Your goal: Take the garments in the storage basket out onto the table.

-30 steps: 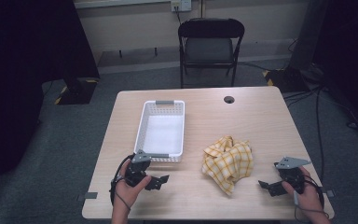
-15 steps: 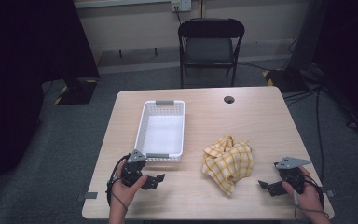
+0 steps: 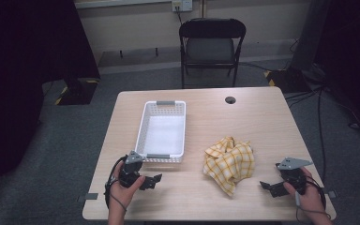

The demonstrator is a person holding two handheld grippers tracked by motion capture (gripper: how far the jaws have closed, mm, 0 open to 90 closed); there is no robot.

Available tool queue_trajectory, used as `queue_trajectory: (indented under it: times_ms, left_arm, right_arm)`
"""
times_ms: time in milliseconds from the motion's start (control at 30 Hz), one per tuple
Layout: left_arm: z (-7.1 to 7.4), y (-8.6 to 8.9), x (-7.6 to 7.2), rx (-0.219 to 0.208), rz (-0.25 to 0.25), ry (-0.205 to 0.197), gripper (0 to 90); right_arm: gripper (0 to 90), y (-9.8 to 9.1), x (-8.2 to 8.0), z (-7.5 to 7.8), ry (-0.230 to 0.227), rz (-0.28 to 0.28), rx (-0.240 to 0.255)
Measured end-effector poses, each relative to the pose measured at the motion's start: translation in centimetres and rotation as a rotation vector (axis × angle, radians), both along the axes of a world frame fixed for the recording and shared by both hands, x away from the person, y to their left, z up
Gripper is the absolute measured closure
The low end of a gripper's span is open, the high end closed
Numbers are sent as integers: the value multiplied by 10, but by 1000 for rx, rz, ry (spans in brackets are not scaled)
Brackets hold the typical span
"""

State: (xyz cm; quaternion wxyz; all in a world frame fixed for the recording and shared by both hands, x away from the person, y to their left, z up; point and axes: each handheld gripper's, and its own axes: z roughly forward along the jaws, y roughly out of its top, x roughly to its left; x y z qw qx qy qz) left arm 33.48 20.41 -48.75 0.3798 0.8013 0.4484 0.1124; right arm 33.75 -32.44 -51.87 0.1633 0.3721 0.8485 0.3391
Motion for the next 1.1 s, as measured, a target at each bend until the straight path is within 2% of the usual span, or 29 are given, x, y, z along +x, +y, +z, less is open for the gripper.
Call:
queue_trajectory:
  times_ms: [233,900,1100]
  left_arm:
    - [-6,5,1,15,32,8,27]
    - [-20,19,4,22,104,27,27]
    - [-26,22,5,50,135,38,27]
  right_arm:
    - [0,0,0,0,0,0,0]
    - [0,0,0,0,0,0,0]
    - [0,0,0,0,0,0,0]
